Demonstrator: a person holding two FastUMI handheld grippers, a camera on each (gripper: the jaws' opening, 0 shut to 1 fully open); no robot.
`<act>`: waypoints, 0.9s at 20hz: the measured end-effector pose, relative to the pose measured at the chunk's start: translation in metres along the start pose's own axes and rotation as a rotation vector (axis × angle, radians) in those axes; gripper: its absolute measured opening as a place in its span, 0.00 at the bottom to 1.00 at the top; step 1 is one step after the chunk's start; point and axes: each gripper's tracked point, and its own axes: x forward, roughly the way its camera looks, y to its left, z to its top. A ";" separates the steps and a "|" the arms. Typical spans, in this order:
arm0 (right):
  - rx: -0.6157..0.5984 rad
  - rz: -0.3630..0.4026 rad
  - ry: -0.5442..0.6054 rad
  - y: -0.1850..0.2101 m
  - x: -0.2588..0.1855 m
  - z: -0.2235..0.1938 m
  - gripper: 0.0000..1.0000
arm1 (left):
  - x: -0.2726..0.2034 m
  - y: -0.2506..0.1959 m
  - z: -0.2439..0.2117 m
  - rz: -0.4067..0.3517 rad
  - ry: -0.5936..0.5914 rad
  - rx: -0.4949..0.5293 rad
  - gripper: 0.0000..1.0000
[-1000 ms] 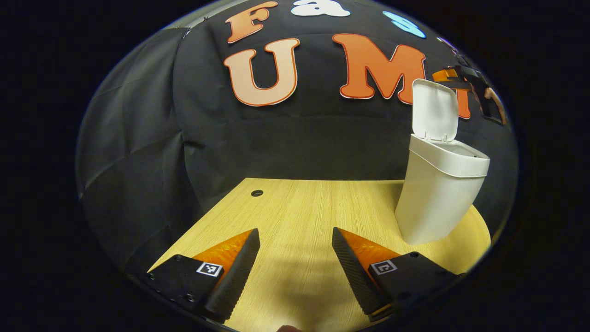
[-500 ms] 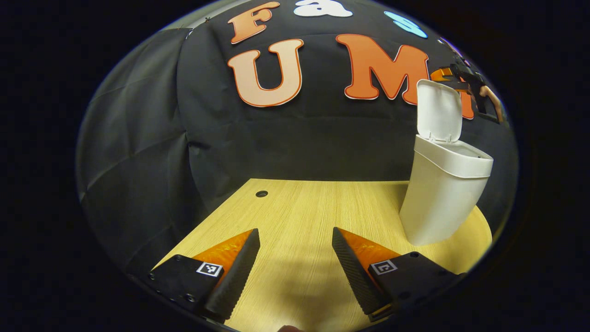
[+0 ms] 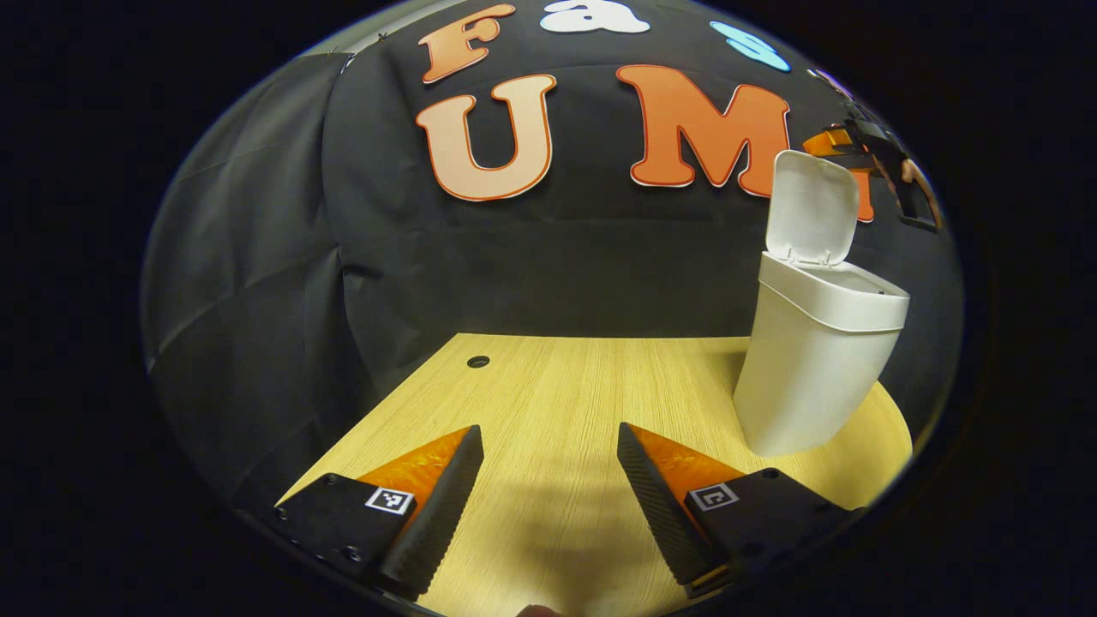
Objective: Press the lid of the desktop garbage bin to open it, pick up the crumpled paper on the desktop and throw it into the bin, then pick up the pop can on the desktop and drop it into the bin, and finally close the garbage bin lid.
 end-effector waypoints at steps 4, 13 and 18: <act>-0.023 0.038 0.118 0.011 -0.017 -0.039 0.81 | -0.002 0.000 0.003 -0.006 -0.010 0.005 1.00; -0.091 0.042 0.191 0.023 -0.038 -0.088 0.81 | -0.003 -0.001 0.002 -0.005 -0.012 0.011 1.00; -0.084 0.055 0.248 0.027 -0.051 -0.114 0.81 | -0.004 -0.001 0.001 -0.018 -0.006 0.021 1.00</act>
